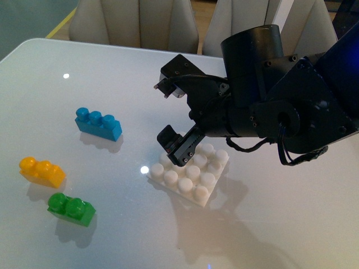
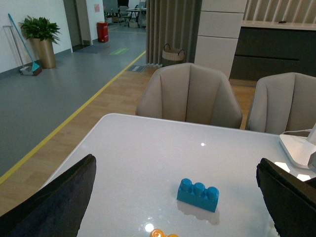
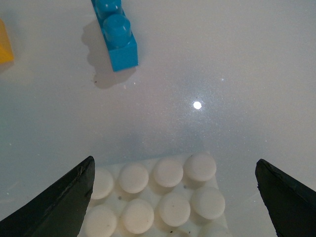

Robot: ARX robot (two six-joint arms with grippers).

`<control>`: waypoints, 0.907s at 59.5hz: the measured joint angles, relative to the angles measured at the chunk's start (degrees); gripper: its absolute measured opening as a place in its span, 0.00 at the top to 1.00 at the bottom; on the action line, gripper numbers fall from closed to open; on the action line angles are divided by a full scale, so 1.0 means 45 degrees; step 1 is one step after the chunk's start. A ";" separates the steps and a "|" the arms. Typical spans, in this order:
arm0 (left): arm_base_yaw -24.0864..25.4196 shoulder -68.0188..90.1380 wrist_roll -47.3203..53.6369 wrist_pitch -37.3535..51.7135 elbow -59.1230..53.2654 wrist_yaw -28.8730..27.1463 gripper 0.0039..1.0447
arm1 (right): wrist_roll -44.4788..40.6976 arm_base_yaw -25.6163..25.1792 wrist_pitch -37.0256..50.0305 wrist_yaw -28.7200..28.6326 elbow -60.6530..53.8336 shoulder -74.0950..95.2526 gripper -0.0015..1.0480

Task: Insert yellow block into base center

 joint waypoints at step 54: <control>0.0000 0.0000 0.0000 0.0000 0.0000 0.0000 0.07 | 0.4726 -0.3861 0.6931 0.5406 -1.1079 -1.2254 0.99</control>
